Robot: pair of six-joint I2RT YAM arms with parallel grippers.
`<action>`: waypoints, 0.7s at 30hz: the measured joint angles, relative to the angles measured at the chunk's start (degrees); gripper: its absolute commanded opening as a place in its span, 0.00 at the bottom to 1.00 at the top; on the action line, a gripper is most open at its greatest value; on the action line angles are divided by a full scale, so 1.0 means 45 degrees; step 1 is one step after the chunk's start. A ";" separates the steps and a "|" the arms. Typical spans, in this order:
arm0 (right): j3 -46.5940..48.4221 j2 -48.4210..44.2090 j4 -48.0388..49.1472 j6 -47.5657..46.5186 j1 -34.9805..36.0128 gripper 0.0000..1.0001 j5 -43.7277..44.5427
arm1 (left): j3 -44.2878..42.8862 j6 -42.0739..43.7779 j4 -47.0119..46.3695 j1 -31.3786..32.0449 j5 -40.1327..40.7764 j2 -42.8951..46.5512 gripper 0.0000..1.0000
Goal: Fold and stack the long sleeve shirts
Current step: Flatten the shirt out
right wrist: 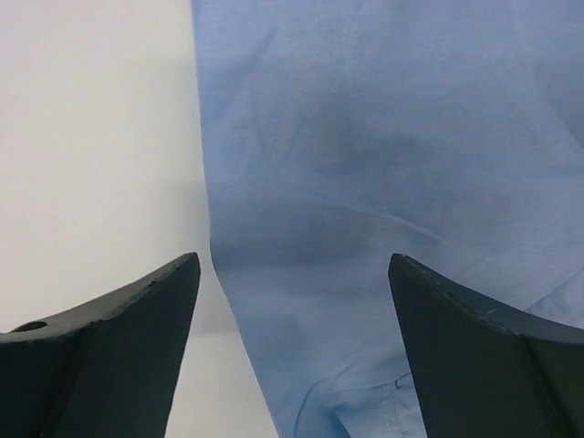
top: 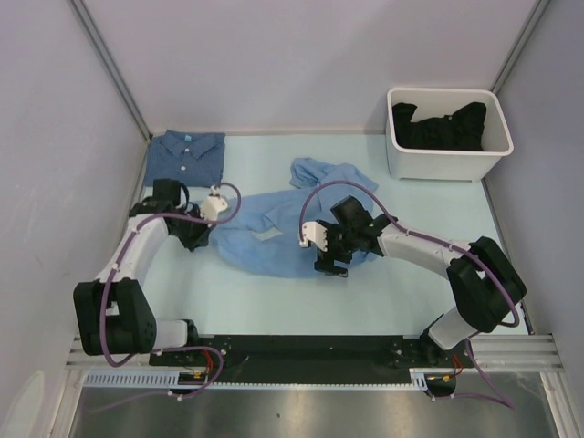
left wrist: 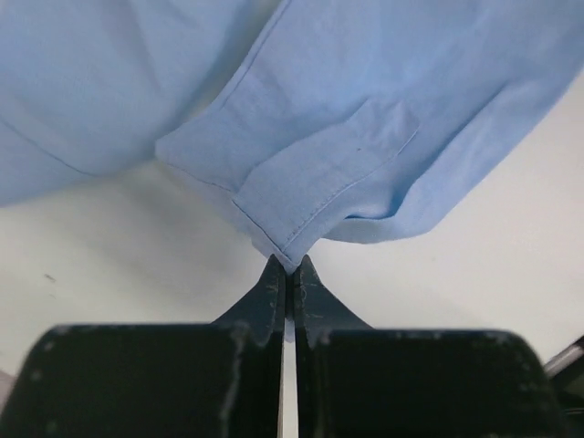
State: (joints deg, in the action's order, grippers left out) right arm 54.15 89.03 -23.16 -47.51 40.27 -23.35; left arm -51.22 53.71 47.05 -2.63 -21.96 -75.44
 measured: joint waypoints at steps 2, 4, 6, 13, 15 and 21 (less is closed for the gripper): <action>0.0126 0.0000 0.0102 0.0180 -0.0068 0.96 -0.0126 | -0.1273 -0.0661 0.0296 0.0000 -0.0651 -0.0223 0.00; 0.0311 0.0000 0.0306 0.0452 -0.0102 0.98 -0.0369 | -0.2327 -0.1277 0.0476 0.0000 -0.1239 -0.0534 0.00; 0.0481 0.0000 0.0525 0.0743 -0.0112 1.00 -0.0602 | -0.3099 -0.1802 0.0651 0.0000 -0.1651 -0.0855 0.00; 0.0515 0.0000 0.1477 0.1433 0.0277 1.00 -0.0787 | -0.3832 -0.3342 0.1234 0.0010 -0.2526 -0.1666 0.00; 0.0437 0.0044 0.1734 0.1540 0.0607 1.00 -0.0709 | -0.4104 -0.3934 0.1375 0.0015 -0.2623 -0.1870 0.00; 0.0447 0.0899 0.2540 0.1778 0.1783 1.00 -0.0272 | -0.5173 -0.5809 0.1248 0.0015 -0.2769 -0.2448 0.00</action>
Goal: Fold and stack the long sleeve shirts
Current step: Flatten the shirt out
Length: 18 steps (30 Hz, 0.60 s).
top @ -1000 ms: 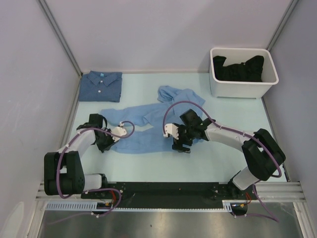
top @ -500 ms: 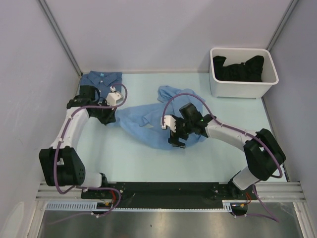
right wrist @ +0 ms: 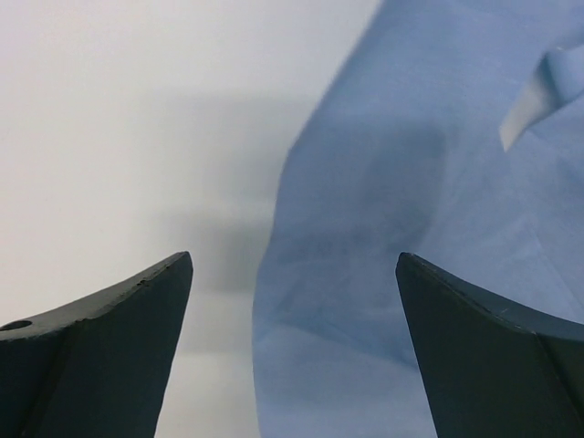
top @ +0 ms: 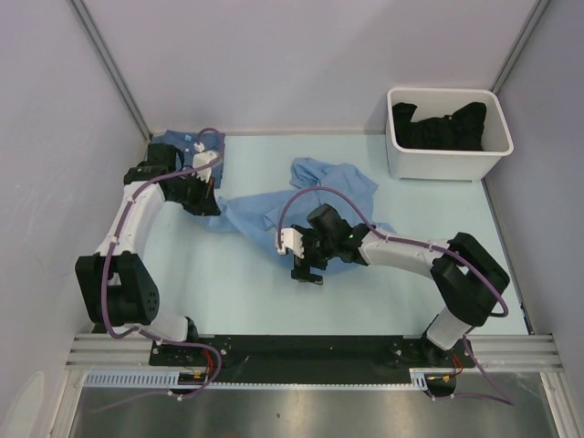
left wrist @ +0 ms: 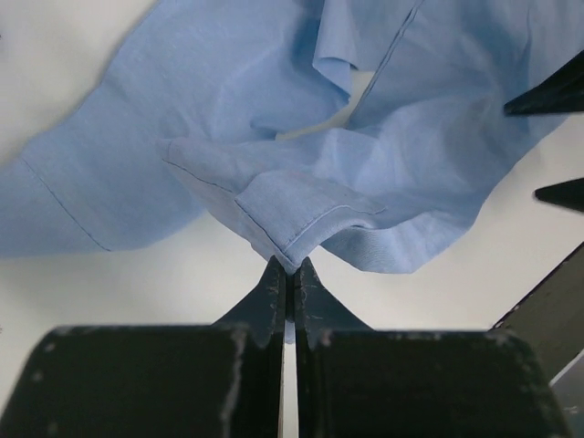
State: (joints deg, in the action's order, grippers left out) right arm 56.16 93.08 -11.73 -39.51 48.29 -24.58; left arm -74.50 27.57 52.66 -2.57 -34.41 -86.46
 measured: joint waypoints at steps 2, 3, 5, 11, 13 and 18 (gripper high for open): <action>0.0000 0.0335 0.0223 0.0019 0.0233 0.98 0.0189 | -0.0107 -0.0568 -0.0112 0.0000 -0.0044 -0.0024 0.00; 0.0000 0.0520 0.0364 0.0024 0.0301 0.96 0.0296 | -0.0141 -0.0855 -0.0165 0.0000 -0.0068 -0.0029 0.00; 0.0000 0.0835 0.0631 0.0078 0.0325 0.87 0.0583 | -0.0160 -0.1384 -0.0267 -0.0005 -0.0078 -0.0029 0.00; 0.0000 0.1297 0.1627 0.0432 0.0330 0.31 0.1719 | -0.0160 -0.2681 -0.0544 -0.0151 -0.0165 -0.0019 0.00; 0.0000 0.1316 0.1987 0.0544 0.0355 0.00 0.2021 | -0.0165 -0.2977 -0.0641 -0.0248 -0.0262 0.0029 0.00; 0.0165 0.1127 0.2050 0.0933 0.0267 0.00 0.2181 | -0.0257 -0.3254 -0.0903 -0.0374 -0.0704 0.0461 0.00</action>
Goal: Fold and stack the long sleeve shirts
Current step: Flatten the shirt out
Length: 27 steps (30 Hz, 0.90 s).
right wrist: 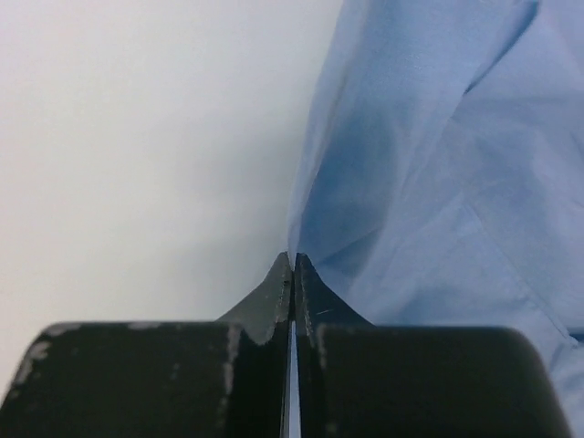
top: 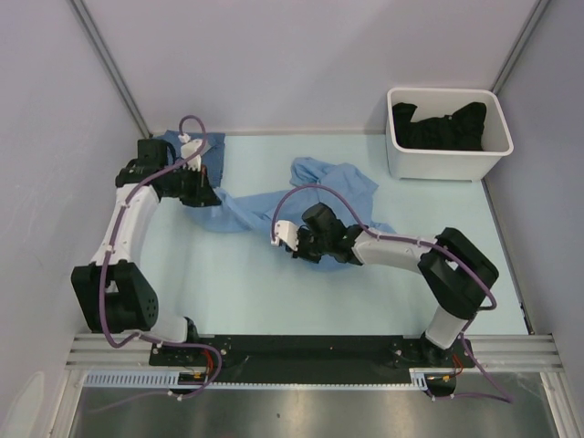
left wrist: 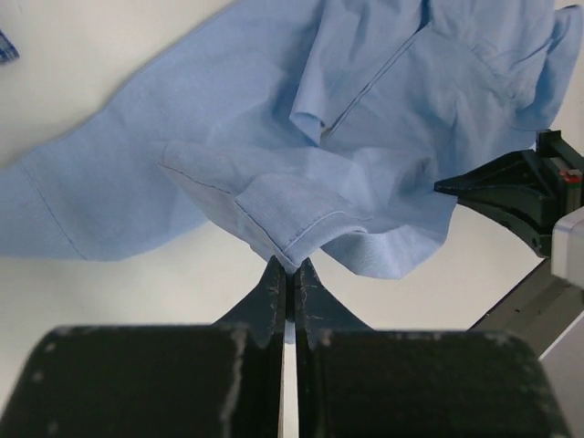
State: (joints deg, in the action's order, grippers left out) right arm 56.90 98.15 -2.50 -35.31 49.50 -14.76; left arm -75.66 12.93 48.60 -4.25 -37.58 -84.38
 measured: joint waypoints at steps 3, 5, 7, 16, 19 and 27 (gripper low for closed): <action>0.0029 -0.1093 -0.0670 0.0311 -0.0369 0.00 -0.0704 | -0.0204 0.0015 -0.0136 0.0112 -0.0291 0.0311 0.00; 0.0185 -0.2113 -0.1146 0.0515 -0.0811 0.00 -0.1214 | -0.0612 0.0015 -0.0301 0.0369 -0.0369 0.0335 0.00; 0.0505 -0.3269 -0.1574 0.0636 -0.1341 0.00 -0.1773 | -0.1180 0.0010 -0.0738 0.0928 -0.0330 0.0233 0.00; 0.0942 -0.6975 -0.2963 0.2108 -0.4090 0.00 -0.2924 | -0.7553 -0.0661 -0.3458 0.4386 0.0850 -0.4838 0.53; 0.0942 -0.7155 -0.3109 0.3206 -0.5304 0.00 -0.2905 | -1.0496 -0.1044 -0.3376 0.4940 0.1559 -0.7519 0.55; 0.0942 -0.7145 -0.2691 0.6873 -0.7718 0.00 -0.2715 | -0.6144 0.0486 -0.1899 0.3483 0.1336 -0.6873 0.78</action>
State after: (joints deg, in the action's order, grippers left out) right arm 61.14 66.00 -14.61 -4.38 14.76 -26.98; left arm -103.31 15.11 40.05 11.42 -31.57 -115.31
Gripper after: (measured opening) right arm 0.010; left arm 0.673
